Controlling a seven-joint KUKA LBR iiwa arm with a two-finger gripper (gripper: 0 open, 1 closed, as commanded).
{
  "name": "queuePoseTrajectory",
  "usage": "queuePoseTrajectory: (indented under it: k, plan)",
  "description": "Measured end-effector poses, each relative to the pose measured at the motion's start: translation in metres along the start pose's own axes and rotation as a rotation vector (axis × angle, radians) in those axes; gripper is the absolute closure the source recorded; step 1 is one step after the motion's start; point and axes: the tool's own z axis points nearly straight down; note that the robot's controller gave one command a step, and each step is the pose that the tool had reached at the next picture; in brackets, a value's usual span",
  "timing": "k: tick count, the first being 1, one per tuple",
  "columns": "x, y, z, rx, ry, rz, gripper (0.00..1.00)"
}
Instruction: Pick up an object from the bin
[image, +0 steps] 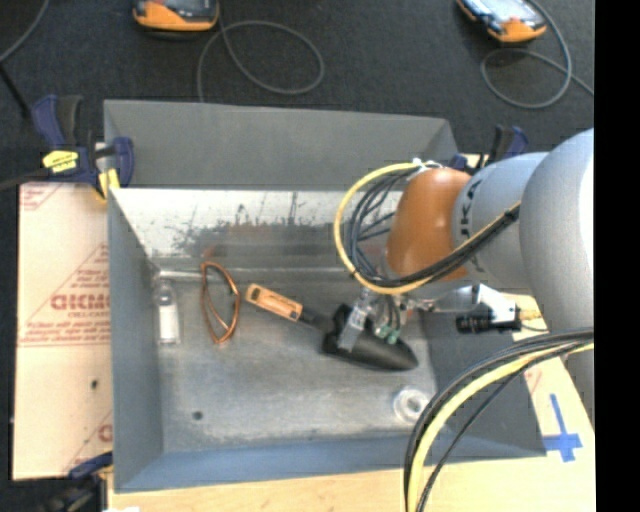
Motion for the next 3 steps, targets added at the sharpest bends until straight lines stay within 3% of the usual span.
queuePoseTrajectory:
  k: [3]
  plan:
    - [0.0,0.0,-0.012,-0.001,-0.003,-0.001,1.0]
